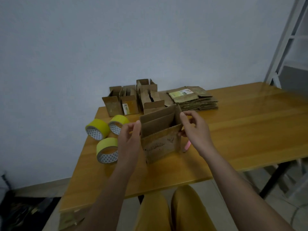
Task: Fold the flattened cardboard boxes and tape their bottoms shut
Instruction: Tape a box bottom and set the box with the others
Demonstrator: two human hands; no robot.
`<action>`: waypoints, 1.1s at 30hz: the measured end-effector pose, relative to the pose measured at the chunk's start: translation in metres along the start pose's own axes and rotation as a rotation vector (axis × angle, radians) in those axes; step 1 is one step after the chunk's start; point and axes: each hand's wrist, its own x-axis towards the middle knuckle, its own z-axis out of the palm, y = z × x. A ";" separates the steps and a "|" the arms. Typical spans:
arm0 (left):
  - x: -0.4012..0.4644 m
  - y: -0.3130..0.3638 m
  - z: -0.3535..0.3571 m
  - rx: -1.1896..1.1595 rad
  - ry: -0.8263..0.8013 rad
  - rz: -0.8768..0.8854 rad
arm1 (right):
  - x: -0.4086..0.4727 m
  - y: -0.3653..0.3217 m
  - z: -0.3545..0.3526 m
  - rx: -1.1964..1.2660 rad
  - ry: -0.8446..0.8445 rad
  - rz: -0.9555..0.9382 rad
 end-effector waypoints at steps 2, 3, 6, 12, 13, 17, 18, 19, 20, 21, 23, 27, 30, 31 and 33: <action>-0.001 -0.008 -0.006 -0.005 -0.043 0.067 | 0.000 0.007 0.005 -0.024 -0.065 -0.062; -0.002 -0.012 -0.008 0.010 -0.071 0.097 | 0.000 0.013 0.007 -0.030 -0.094 -0.092; -0.001 -0.023 -0.012 0.052 -0.132 0.129 | -0.001 0.031 0.011 -0.040 -0.180 -0.096; 0.010 -0.041 -0.011 0.162 -0.158 0.181 | 0.001 0.042 0.015 -0.087 -0.231 -0.243; 0.011 -0.042 -0.010 0.163 -0.147 0.178 | 0.002 0.043 0.017 -0.084 -0.233 -0.253; 0.017 -0.046 -0.009 0.172 -0.059 0.172 | 0.007 0.045 0.024 -0.050 -0.168 -0.257; 0.018 -0.046 -0.010 0.176 -0.030 0.165 | 0.008 0.044 0.026 -0.046 -0.161 -0.250; 0.019 -0.046 -0.010 0.179 -0.010 0.153 | 0.008 0.044 0.027 -0.046 -0.156 -0.233; 0.020 -0.044 -0.009 0.177 -0.001 0.137 | 0.009 0.043 0.028 -0.046 -0.149 -0.204; 0.021 -0.044 -0.009 0.172 -0.001 0.120 | 0.009 0.043 0.028 -0.033 -0.146 -0.159; 0.025 -0.044 -0.009 0.190 -0.021 0.114 | 0.010 0.042 0.028 -0.013 -0.149 -0.099; 0.035 -0.049 -0.013 0.258 -0.152 0.149 | 0.014 0.039 0.031 -0.061 -0.237 -0.110; 0.037 -0.051 -0.014 0.230 -0.164 0.137 | 0.017 0.044 0.032 -0.029 -0.202 -0.196; 0.036 -0.051 -0.014 0.215 -0.157 0.146 | 0.018 0.047 0.032 -0.032 -0.183 -0.215; 0.035 -0.054 -0.015 0.221 -0.155 0.186 | 0.019 0.052 0.034 -0.029 -0.140 -0.218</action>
